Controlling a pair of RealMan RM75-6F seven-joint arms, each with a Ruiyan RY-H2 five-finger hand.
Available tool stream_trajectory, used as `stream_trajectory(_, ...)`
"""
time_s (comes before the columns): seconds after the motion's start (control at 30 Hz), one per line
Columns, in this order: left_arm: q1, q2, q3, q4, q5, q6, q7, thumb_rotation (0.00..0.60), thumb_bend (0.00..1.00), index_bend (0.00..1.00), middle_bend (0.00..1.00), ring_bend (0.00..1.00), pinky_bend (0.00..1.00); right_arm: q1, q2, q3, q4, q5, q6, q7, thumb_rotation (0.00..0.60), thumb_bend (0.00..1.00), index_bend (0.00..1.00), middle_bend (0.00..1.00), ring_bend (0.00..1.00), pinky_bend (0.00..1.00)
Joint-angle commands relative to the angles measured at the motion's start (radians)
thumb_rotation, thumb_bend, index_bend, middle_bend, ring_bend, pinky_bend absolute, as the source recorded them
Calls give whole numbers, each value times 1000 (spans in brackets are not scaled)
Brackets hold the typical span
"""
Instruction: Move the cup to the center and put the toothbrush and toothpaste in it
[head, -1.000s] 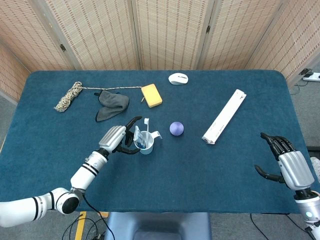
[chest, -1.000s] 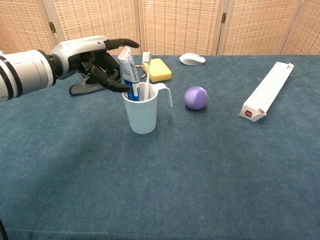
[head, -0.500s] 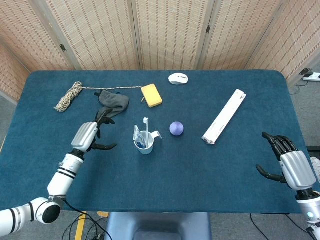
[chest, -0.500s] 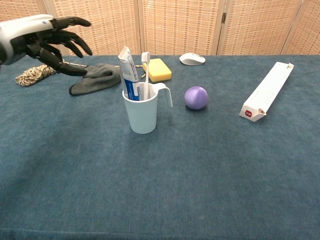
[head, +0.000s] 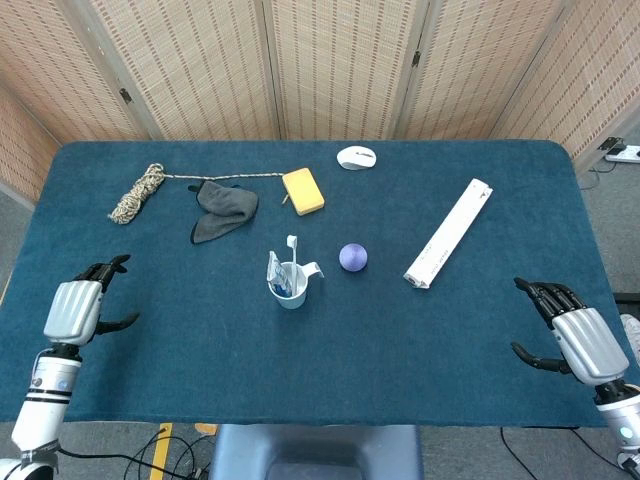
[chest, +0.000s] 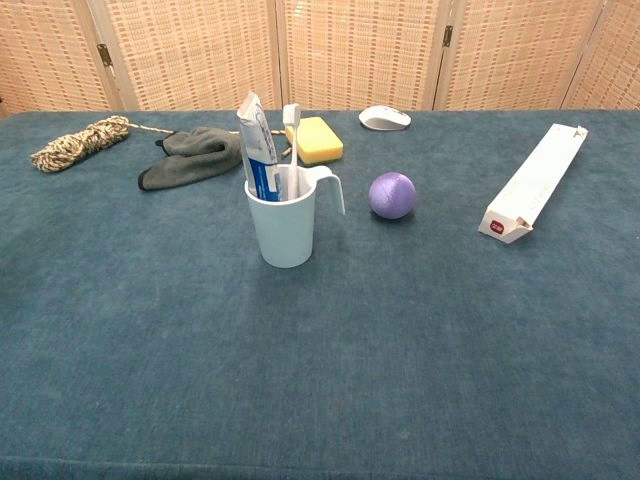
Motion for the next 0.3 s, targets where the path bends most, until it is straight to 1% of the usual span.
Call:
stream_trajectory(0.03,58,22,43,15,44,50,18,600,213,190,333,267,415,-5,-15,-2,13,-3,11,-7,600,239,81,186,133,182)
stream_trajectory(0.13,97,40,67,1,74,79,13,600,213,197,334,264,388,-26,-51,8,36,13,51,-17,600,239,81,186,133,182)
stream_trajectory(0.3,161,53,97,-20,131,141,11,600,213,204,333,264,385,-63,-94,20,68,49,103,-8,600,238,81,186,133,182)
